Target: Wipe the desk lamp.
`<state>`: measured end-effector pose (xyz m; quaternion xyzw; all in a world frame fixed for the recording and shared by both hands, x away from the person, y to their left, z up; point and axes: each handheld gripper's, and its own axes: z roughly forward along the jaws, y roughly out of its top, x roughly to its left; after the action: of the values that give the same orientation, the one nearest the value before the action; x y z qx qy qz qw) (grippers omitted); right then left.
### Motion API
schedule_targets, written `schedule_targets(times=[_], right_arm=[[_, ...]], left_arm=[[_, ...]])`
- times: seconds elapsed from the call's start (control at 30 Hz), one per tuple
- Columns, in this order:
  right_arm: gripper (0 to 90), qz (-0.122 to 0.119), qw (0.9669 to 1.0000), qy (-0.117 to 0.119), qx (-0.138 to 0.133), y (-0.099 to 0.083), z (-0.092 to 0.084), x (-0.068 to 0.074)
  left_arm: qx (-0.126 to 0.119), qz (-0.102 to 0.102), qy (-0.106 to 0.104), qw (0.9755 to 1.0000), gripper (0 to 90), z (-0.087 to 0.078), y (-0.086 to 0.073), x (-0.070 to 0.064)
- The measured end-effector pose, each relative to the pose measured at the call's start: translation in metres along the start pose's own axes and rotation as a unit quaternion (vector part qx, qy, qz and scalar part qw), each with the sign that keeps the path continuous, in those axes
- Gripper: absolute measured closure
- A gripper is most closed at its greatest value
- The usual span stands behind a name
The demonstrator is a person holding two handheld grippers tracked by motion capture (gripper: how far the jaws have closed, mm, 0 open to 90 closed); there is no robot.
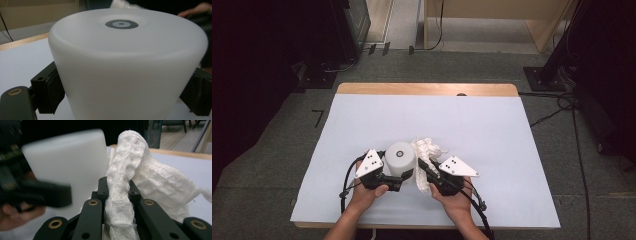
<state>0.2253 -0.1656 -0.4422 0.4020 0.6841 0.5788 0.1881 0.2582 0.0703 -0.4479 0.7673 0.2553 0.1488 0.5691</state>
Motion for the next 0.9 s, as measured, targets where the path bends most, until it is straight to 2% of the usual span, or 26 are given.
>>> schedule_targets(times=[0.07, 0.2, 0.37, 0.53, 0.63, 0.77, 0.9], right_arm=[[79.4, -0.004, 0.9998, 0.000, -0.017, 0.008, -0.007, 0.000], [79.4, -0.004, 0.9995, 0.002, -0.031, 0.013, -0.013, 0.001], [79.5, -0.002, 1.0000, 0.000, -0.006, 0.000, -0.002, 0.000], [79.4, 0.005, 0.9998, -0.003, 0.020, -0.011, 0.007, -0.003], [79.3, 0.006, 0.9998, -0.011, 0.017, -0.010, 0.005, -0.007], [79.3, 0.009, 0.9997, -0.023, 0.003, -0.006, -0.001, -0.016], [79.3, 0.011, 0.9995, -0.030, -0.009, -0.001, -0.006, -0.022]], left_arm=[[0.006, 0.004, 0.000, 1.0000, 8.8, 0.003, -0.002, -0.002], [0.003, 0.004, -0.002, 1.0000, 8.8, 0.004, 0.000, -0.004], [-0.009, -0.007, 0.004, 0.9999, 8.8, -0.001, 0.002, 0.001], [0.002, 0.012, 0.023, 0.9997, 8.8, 0.001, -0.002, 0.003], [0.016, 0.025, 0.035, 0.9989, 8.8, 0.006, -0.007, 0.003], [0.024, 0.019, 0.040, 0.9987, 8.8, 0.009, -0.015, 0.006], [0.033, 0.023, 0.042, 0.9983, 8.7, 0.011, -0.019, 0.006]])
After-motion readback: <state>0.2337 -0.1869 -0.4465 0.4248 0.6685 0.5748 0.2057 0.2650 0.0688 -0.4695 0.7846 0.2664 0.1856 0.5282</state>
